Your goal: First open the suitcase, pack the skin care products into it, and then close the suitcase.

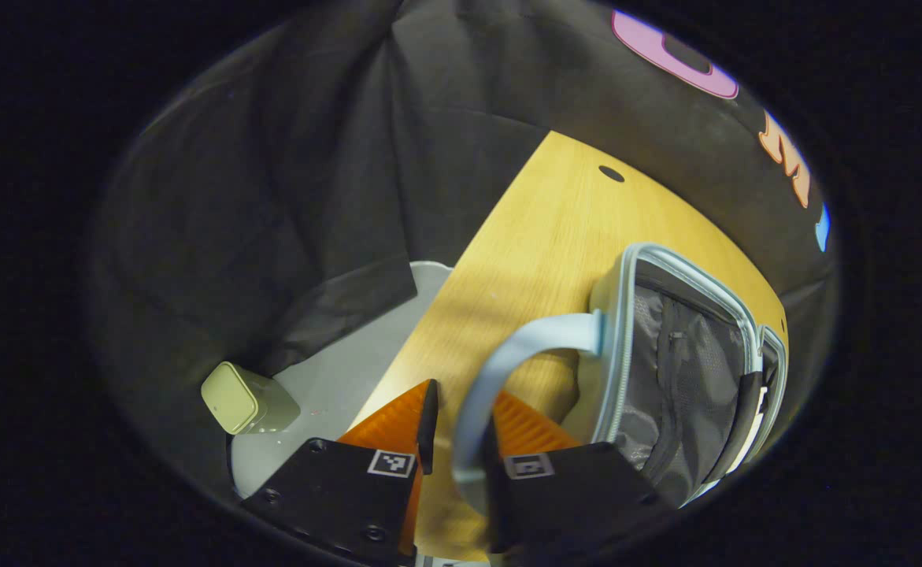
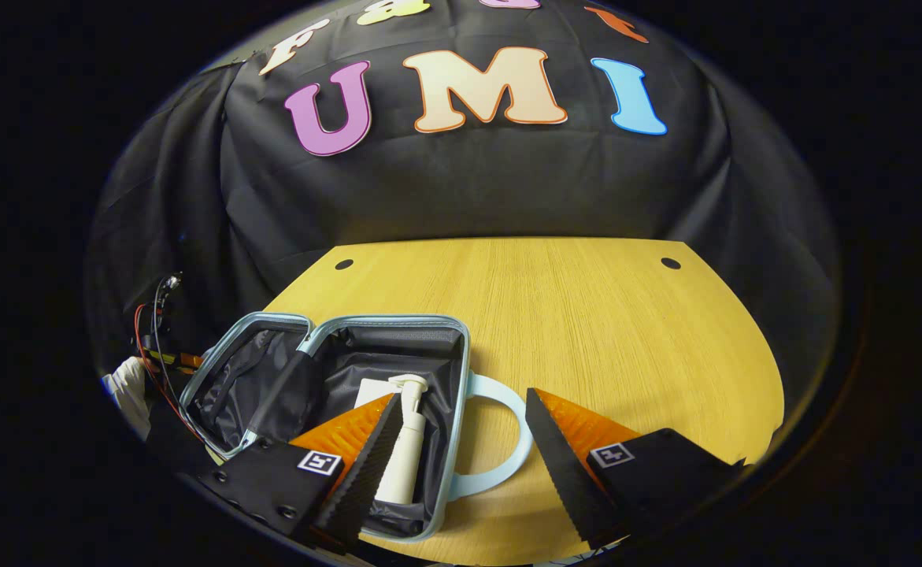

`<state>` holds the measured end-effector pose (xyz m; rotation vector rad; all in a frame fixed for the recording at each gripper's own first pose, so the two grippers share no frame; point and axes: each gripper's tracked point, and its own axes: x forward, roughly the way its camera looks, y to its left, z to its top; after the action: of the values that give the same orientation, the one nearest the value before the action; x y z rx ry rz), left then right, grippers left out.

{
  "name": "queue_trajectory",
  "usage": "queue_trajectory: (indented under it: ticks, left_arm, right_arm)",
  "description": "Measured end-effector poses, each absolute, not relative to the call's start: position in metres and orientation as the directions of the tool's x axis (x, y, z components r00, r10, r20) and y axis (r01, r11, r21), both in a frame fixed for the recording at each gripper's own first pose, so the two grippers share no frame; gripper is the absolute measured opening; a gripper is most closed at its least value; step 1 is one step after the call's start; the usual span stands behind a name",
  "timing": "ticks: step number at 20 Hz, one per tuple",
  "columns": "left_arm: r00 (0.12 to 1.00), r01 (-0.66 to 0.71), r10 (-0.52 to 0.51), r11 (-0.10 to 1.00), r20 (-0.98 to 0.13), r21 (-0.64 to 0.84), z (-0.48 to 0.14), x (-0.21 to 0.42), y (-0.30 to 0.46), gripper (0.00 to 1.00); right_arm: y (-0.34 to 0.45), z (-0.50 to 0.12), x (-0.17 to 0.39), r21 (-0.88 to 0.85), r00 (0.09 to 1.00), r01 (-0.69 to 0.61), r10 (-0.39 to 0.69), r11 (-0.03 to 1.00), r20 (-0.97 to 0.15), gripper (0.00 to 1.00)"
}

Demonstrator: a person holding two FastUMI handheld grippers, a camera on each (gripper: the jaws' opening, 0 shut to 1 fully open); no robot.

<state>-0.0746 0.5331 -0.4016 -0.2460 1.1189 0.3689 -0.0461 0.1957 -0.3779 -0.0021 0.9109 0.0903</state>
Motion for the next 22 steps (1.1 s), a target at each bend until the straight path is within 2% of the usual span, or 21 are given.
queue_trajectory:
  ticks: [1,5,9,10,11,12,16,22]
  left_arm:
    - [0.375,-0.396,0.177,0.918,-0.910,0.016,-0.398,-0.073,0.532,0.16]
    - [0.463,-0.353,0.244,0.933,-0.852,0.075,-0.351,-0.063,0.524,0.01]
    - [0.556,-0.311,0.246,0.947,-0.794,0.076,-0.281,-0.049,0.490,0.00]
    - [0.601,-0.303,0.252,0.950,-0.758,0.076,-0.255,-0.045,0.478,0.00]
    - [0.660,-0.259,0.227,0.964,-0.716,0.066,-0.227,-0.037,0.467,0.00]
    - [0.675,-0.239,0.224,0.968,-0.703,0.080,-0.210,-0.039,0.456,0.00]
    - [0.713,-0.151,0.201,0.979,-0.672,0.133,-0.168,-0.037,0.402,0.00]
    - [0.730,-0.138,0.205,0.978,-0.652,0.154,-0.138,-0.035,0.359,0.00]
  right_arm:
    - [0.197,-0.376,-0.046,0.039,0.613,-0.085,0.083,0.996,-0.786,0.98]
    - [0.201,-0.370,-0.042,0.055,0.632,-0.119,0.118,0.991,-0.766,0.98]
    - [0.199,-0.363,-0.043,0.077,0.648,-0.159,0.163,0.984,-0.744,0.98]
    - [0.199,-0.358,-0.043,0.084,0.659,-0.165,0.173,0.983,-0.732,0.98]
    - [0.196,-0.353,-0.039,0.088,0.672,-0.167,0.179,0.982,-0.719,0.94]
    - [0.194,-0.348,-0.036,0.094,0.685,-0.168,0.185,0.981,-0.704,0.98]
    - [0.184,-0.331,-0.026,0.114,0.716,-0.183,0.212,0.977,-0.665,0.98]
    - [0.153,-0.323,-0.031,0.133,0.737,-0.170,0.216,0.976,-0.641,0.98]
